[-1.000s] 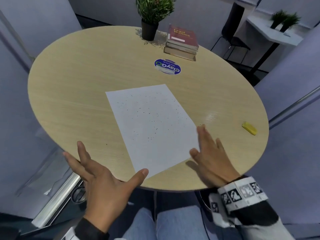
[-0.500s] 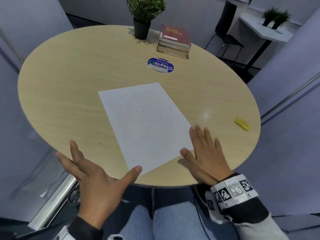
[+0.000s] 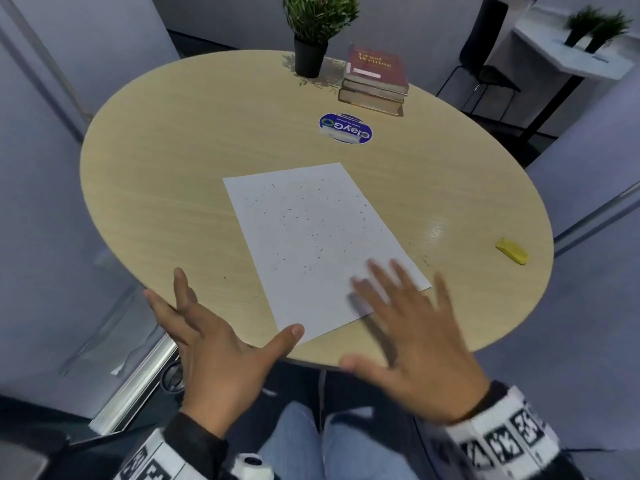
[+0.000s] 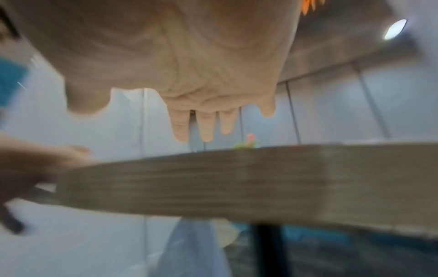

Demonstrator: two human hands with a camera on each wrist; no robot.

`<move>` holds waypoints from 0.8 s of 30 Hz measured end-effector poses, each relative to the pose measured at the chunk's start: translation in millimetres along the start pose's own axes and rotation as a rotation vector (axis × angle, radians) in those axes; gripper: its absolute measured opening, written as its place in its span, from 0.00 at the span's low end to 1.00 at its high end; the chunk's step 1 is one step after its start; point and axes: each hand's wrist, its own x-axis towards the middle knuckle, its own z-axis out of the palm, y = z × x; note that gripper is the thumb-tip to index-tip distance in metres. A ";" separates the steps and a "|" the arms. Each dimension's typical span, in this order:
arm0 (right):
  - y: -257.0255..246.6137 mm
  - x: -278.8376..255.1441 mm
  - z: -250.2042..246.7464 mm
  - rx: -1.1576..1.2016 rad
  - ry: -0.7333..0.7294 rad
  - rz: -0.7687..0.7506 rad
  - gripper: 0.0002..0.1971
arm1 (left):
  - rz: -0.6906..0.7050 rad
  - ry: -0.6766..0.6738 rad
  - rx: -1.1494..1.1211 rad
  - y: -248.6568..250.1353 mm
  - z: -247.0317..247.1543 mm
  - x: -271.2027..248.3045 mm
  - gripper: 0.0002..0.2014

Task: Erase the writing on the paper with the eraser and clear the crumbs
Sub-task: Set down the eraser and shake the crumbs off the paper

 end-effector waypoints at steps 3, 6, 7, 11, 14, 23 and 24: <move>-30.6 -13.7 19.6 0.044 -0.013 -0.096 0.40 | -0.004 0.007 -0.026 -0.3 -3.2 -1.7 0.79; -37.4 -13.2 31.2 0.044 0.013 -0.039 0.41 | 0.014 0.077 -0.057 3.6 -14.3 -5.9 0.74; -41.6 -11.9 31.4 0.045 0.032 -0.032 0.41 | 0.062 0.102 -0.044 7.9 -21.1 -8.9 0.68; -58.8 -3.8 27.6 0.055 0.049 -0.022 0.38 | 0.522 -0.006 0.310 21.3 -40.1 -19.0 0.32; -63.5 3.1 20.2 0.106 0.019 -0.007 0.35 | 0.795 -0.275 0.682 9.7 -40.3 -17.0 0.30; -84.9 41.0 -14.8 0.374 -0.043 -0.253 0.34 | 0.923 -0.418 0.867 -1.7 -48.6 3.1 0.43; -94.4 44.6 -12.7 0.381 -0.117 -0.322 0.32 | 0.939 -0.421 0.861 -5.5 -48.9 1.2 0.44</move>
